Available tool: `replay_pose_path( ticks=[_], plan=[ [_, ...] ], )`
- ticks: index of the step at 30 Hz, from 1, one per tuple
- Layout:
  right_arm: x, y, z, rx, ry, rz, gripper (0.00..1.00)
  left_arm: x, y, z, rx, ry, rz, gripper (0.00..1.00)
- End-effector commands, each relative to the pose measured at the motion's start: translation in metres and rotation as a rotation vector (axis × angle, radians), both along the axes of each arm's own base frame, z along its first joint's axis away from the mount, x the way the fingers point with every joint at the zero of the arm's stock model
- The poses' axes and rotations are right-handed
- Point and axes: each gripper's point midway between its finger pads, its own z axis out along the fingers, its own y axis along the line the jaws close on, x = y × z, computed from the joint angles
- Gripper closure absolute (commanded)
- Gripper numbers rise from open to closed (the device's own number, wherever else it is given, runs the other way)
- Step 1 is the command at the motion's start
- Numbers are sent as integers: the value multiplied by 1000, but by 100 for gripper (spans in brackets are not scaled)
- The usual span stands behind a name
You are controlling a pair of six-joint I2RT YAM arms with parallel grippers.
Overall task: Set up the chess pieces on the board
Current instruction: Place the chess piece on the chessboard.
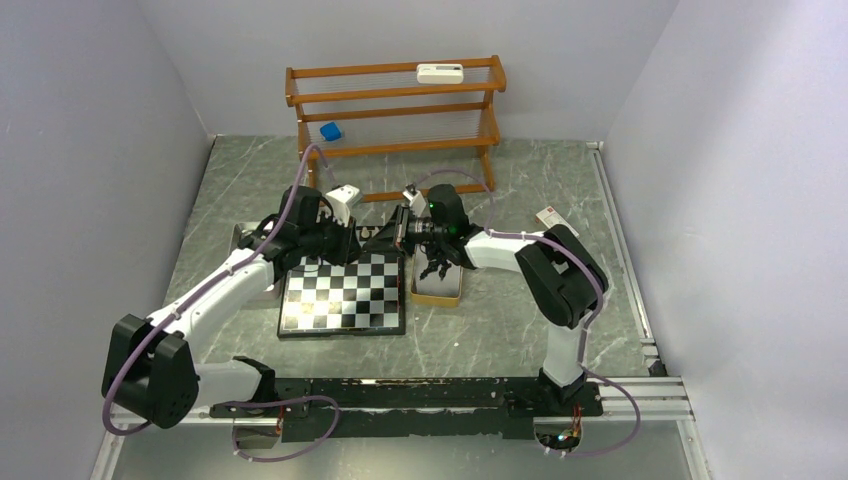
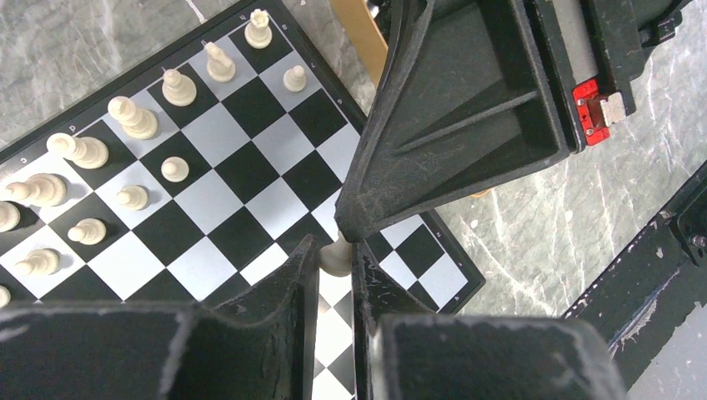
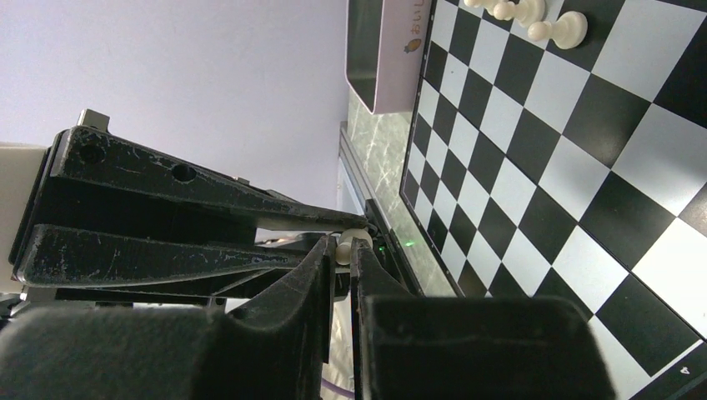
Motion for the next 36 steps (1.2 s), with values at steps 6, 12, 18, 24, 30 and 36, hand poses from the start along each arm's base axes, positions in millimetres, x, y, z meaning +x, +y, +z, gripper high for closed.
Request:
replay_pose_path(
  ticks=[6,12,18,24,30,36],
  plan=[
    [-6,8,5,58,28,43,88,9,2,2,23,-21,28,73],
    [1,9,0,53,34,31,88,8,2,3,20,-17,22,65],
    [10,8,-6,41,34,16,88,7,2,4,16,-18,20,61],
    [27,3,-10,15,5,-19,88,7,6,10,25,-31,45,55],
    [49,-8,-16,-49,-43,-66,88,10,13,25,26,-66,90,4],
    [73,-20,-24,-205,-167,-115,88,8,20,58,-2,-149,131,0]
  ],
)
